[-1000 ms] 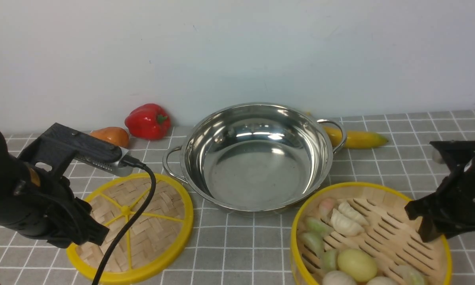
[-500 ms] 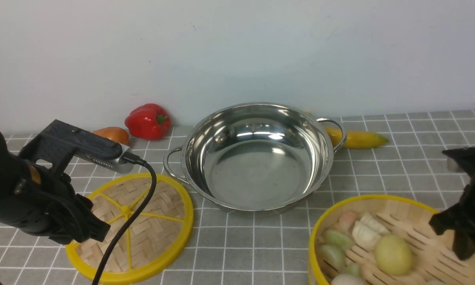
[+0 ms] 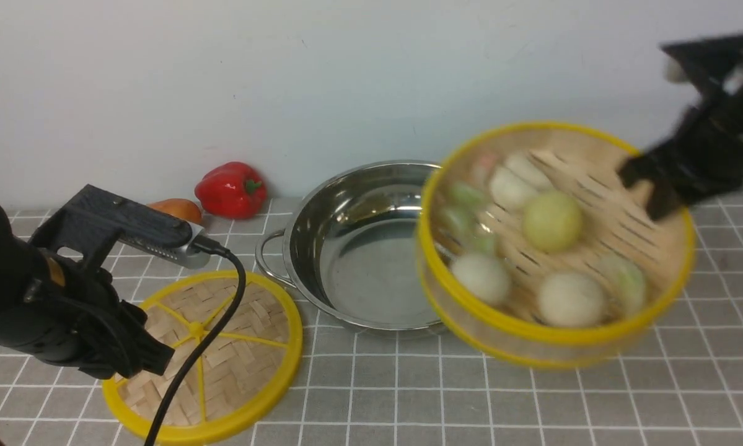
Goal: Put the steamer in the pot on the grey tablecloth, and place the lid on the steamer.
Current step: 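Place the bamboo steamer basket of food into the steel pot with the right gripper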
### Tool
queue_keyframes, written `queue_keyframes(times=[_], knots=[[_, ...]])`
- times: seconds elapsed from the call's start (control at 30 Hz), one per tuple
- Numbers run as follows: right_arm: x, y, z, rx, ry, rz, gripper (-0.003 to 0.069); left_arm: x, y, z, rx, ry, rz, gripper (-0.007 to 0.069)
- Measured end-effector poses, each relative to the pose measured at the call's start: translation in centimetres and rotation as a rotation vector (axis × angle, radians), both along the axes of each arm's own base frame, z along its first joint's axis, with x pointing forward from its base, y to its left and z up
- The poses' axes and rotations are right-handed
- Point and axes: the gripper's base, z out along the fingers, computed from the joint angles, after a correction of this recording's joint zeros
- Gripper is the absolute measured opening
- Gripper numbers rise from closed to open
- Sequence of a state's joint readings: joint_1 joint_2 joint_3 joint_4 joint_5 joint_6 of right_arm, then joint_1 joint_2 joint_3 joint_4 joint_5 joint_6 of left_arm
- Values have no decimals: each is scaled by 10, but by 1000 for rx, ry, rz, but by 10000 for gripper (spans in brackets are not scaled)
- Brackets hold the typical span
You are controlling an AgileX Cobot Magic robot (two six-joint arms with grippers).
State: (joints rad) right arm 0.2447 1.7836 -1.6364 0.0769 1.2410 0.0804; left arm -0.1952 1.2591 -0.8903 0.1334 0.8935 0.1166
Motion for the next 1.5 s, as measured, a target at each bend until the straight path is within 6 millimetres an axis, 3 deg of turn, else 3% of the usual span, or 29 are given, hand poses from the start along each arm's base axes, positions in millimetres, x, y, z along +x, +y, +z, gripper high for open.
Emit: queue_keyframes(times=[0.2,0.23,0.27,0.37,0.63,0.97,1.27,1.4,1.5], knots=[[56,59,-13,44,-65,62,70,0,-1,0,-13,1,3,243],[56,59,-13,44,-65,62,70,0,-1,0,-14,1,4,243],[68,72,-25,48,-66,77,70,0,-1,0,-18,1,5,243],[79,84,-44,44,-44,88,70,0,-1,0,-19,-1,5,243],[99,91,-92,13,27,86,70,0,-2,0,-25,-1,6,243],[112,99,-121,10,47,85,69,0,-2,0,-33,-3,8,243],[114,101,-129,26,56,63,67,0,-3,0,-37,-3,9,243],[114,102,-128,39,56,53,111,1,-3,1,-40,-16,7,243],[114,102,-127,51,57,37,190,2,-3,1,-43,-29,6,243]])
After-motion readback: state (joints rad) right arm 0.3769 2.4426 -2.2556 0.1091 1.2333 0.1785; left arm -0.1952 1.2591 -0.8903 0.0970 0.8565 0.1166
